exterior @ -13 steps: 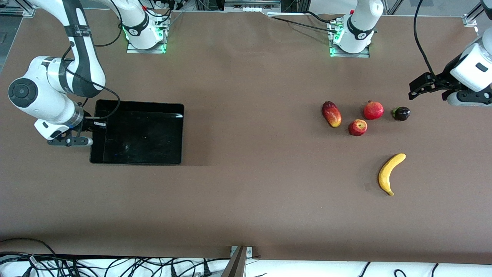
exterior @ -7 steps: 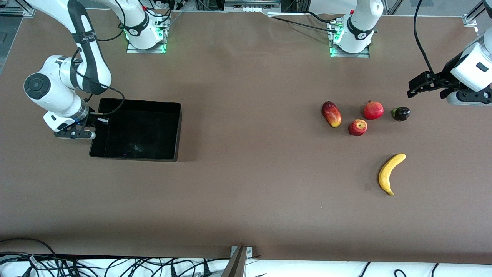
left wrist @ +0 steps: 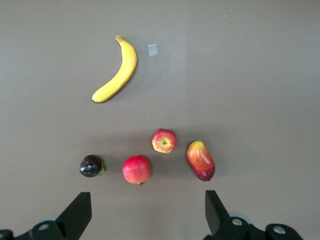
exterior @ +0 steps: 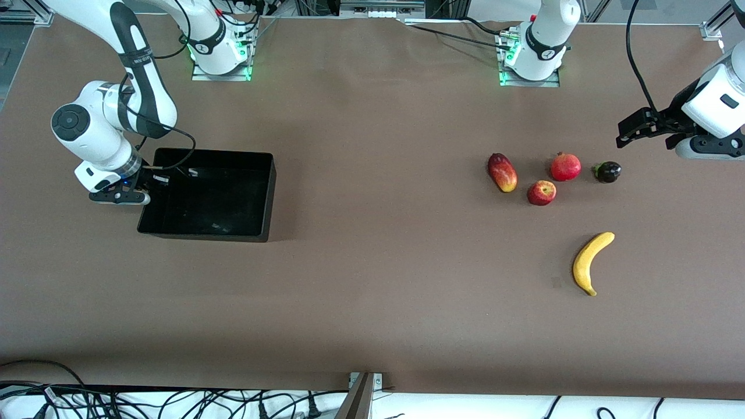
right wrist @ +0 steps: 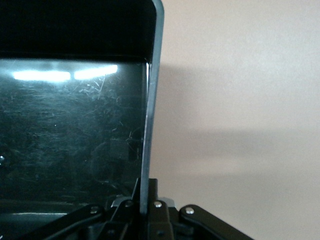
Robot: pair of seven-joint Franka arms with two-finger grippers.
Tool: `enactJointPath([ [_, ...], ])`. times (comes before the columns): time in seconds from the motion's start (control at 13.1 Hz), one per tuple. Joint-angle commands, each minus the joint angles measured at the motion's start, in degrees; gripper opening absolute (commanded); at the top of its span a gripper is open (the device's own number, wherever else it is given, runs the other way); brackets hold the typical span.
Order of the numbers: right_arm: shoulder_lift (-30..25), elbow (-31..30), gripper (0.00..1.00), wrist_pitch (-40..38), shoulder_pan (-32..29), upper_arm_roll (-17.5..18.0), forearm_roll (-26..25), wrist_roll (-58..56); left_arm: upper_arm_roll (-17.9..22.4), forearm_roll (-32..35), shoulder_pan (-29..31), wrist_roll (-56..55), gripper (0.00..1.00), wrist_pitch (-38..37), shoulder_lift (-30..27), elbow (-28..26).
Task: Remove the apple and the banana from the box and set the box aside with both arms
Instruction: 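Open the right gripper and draw it back from the tray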
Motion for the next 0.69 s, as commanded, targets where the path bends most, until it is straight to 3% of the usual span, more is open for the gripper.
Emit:
enactJointPath([
  [0.0,0.9,-0.7,0.0,2.6,0.1,-0.6,-0.1,-3.9,-0.1,0.0,-0.1,0.6,1.0,-1.1,0.8,1.8],
  [0.23,1.5,-0.2,0.0,2.7,0.3,-0.3,0.1,-3.4,-0.1,1.1,-0.2,0.6,1.0,-0.9,0.8,1.8],
  [0.31,1.4,0.3,0.41,2.5,0.4,-0.2,0.1,-3.2,-0.1,1.5,-0.3,0.6,1.0,-0.9,0.8,1.8],
  [0.38,1.3,1.0,0.98,2.1,0.5,-0.1,0.6,-3.1,-0.1,1.6,-0.3,0.6,1.0,-0.9,0.8,1.8],
  [0.61,0.2,5.5,1.0,-4.3,1.9,0.0,2.7,-2.9,-0.8,1.9,-0.3,0.6,1.0,-0.9,0.7,1.9],
])
